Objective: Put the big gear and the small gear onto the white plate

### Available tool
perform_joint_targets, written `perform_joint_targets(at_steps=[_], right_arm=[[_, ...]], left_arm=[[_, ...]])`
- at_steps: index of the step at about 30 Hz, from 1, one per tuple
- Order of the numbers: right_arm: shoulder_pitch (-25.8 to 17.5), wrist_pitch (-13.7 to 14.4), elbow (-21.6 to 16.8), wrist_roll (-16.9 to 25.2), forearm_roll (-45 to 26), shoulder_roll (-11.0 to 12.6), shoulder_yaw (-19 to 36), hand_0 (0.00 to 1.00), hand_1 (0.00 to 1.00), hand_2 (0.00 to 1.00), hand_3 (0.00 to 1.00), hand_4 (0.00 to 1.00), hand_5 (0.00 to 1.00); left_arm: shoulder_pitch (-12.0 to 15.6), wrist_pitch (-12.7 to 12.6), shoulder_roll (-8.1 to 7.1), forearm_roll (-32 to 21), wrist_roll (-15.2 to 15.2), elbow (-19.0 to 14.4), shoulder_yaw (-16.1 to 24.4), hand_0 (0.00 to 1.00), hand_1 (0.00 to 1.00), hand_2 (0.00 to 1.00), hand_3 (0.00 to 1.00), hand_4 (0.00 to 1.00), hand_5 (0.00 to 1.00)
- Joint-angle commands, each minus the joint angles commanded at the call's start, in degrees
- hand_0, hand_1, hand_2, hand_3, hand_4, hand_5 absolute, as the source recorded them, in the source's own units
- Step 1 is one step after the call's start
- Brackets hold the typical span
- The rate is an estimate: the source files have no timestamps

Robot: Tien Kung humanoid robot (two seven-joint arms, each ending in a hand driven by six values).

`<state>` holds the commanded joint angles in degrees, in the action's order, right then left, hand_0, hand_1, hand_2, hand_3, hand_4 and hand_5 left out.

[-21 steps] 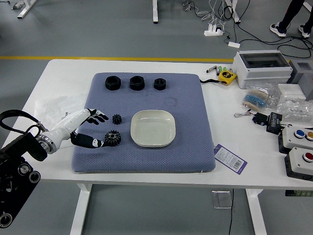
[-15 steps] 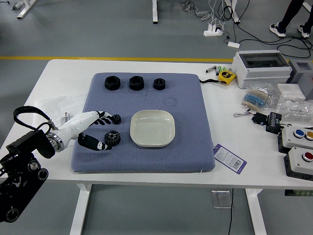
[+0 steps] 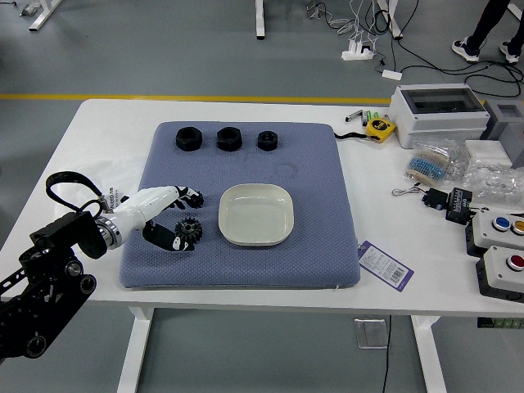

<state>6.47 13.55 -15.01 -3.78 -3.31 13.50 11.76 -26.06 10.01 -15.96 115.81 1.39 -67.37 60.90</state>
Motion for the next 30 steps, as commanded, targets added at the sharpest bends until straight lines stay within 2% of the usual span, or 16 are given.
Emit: perform_joint_targets(at_steps=[3, 4, 9, 10, 15, 16, 28, 29, 30], right_arm=[[0.08, 0.01, -0.02, -0.02, 0.01, 0.04, 0.02, 0.680, 0.656, 0.737, 0.586, 0.798, 0.715], [0.09, 0.01, -0.02, -0.02, -0.01, 0.04, 0.02, 0.681, 0.656, 0.736, 0.585, 0.798, 0.715], [0.19, 0.02, -0.05, -0.04, 0.13, 0.09, 0.05, 0.681, 0.656, 0.736, 0.585, 0.798, 0.715], [0.20, 0.02, -0.06, -0.03, 0.09, 0.10, 0.03, 0.681, 0.656, 0.736, 0.585, 0.798, 0.716], [0.18, 0.02, -0.08, -0.06, 0.16, 0.11, 0.08, 0.681, 0.656, 0.736, 0.585, 0.798, 0.716], [0.13, 0.02, -0.09, -0.09, 0.27, 0.10, 0.14, 0.681, 0.655, 0.736, 0.586, 0.798, 0.715], [-0.25, 0.07, -0.12, -0.27, 0.88, 0.04, 0.47, 0.680, 0.656, 0.736, 0.586, 0.798, 0.715], [-0.30, 0.07, -0.13, -0.28, 0.92, 0.04, 0.50, 0.681, 0.656, 0.736, 0.585, 0.798, 0.716], [-0.31, 0.07, -0.13, -0.29, 0.94, 0.04, 0.51, 0.681, 0.656, 0.736, 0.585, 0.798, 0.716]], left_arm=[[-0.95, 0.02, 0.01, 0.15, 0.15, 1.01, -1.02, 0.662, 0.693, 0.755, 0.786, 0.979, 0.093], [-1.09, 0.03, 0.02, 0.18, 0.17, 1.16, -1.16, 0.656, 0.684, 0.742, 0.781, 0.931, 0.041], [-2.14, 0.11, 0.30, 0.71, 0.48, 2.75, -1.90, 0.656, 0.684, 0.742, 0.781, 0.931, 0.041], [-2.28, 0.16, 0.34, 0.87, 0.51, 3.00, -1.98, 0.643, 0.655, 0.703, 0.732, 0.862, 0.002], [-2.61, 0.48, 0.50, 1.50, 0.41, 3.96, -2.28, 0.643, 0.655, 0.703, 0.732, 0.862, 0.002], [-2.53, 0.55, 0.57, 1.62, 0.42, 4.05, -2.21, 0.627, 0.612, 0.667, 0.640, 0.806, 0.002], [-2.23, 1.47, 0.58, 3.07, 0.25, 4.79, -2.21, 0.625, 0.617, 0.654, 0.619, 0.834, 0.011], [-2.21, 1.51, 0.52, 2.87, 0.21, 4.48, -2.22, 0.579, 0.591, 0.622, 0.600, 0.798, 0.002], [-2.20, 1.53, 0.51, 2.82, 0.21, 4.40, -2.22, 0.579, 0.591, 0.622, 0.600, 0.798, 0.002]])
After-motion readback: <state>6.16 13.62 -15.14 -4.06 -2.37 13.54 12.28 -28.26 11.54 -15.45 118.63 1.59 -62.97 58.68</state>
